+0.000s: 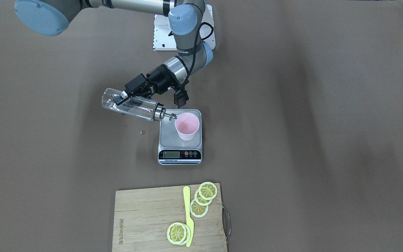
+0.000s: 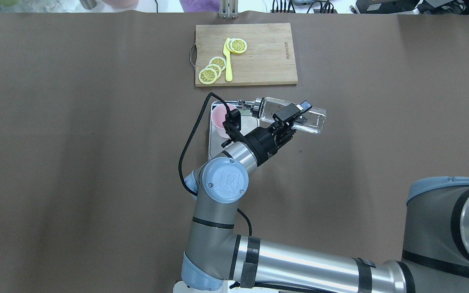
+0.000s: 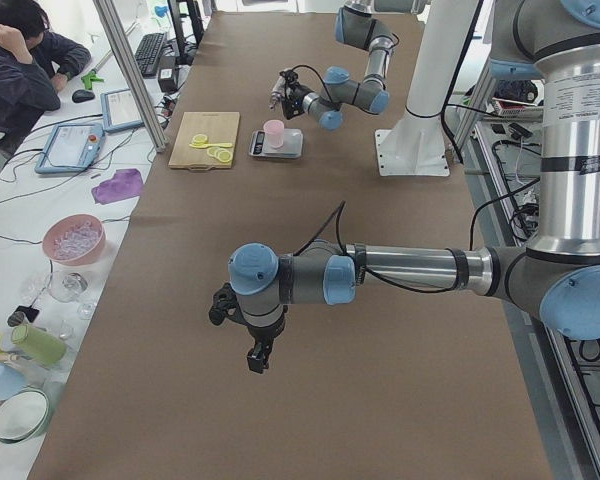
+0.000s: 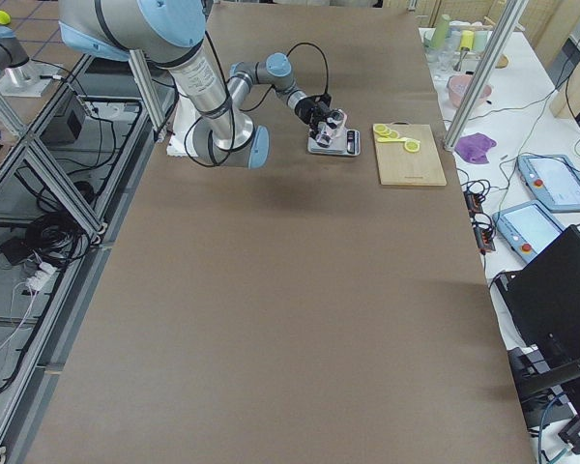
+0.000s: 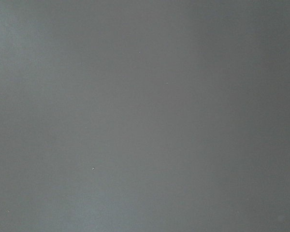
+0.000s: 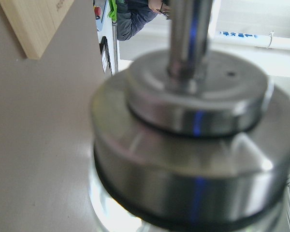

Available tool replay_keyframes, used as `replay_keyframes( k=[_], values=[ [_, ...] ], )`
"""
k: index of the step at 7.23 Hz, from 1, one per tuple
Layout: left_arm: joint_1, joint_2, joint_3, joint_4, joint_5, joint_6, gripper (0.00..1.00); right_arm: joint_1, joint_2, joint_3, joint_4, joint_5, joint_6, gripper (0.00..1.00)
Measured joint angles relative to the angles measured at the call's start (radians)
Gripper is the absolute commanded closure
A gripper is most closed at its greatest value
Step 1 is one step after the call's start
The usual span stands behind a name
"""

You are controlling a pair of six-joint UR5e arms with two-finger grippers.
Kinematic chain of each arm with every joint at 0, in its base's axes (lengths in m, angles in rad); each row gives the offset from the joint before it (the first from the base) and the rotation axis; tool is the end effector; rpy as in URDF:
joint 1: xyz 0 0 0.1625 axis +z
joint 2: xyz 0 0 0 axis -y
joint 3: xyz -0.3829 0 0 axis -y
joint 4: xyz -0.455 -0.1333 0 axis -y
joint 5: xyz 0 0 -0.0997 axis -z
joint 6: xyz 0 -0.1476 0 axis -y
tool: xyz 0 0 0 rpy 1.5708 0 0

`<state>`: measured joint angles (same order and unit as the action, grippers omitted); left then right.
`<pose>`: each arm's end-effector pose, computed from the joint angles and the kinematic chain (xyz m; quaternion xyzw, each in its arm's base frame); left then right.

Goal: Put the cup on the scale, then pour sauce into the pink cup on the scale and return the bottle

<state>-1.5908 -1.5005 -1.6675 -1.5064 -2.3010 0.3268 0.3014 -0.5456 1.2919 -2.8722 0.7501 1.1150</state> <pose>-0.0453 -0.5226 0.6461 0.0441 0.3547 0.1360 0.9240 -0.5902 -0.4362 0.1903 0.2636 0.3753 -0.1770 0.8708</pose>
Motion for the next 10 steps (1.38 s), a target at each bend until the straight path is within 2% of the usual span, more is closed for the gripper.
replay_keyframes(
  k=[10],
  values=[
    [0.0, -0.001, 0.0, 0.0, 0.0, 0.0, 0.02, 0.001, 0.012, -0.006, -0.046, 0.009, 0.003, 1.0]
  ],
)
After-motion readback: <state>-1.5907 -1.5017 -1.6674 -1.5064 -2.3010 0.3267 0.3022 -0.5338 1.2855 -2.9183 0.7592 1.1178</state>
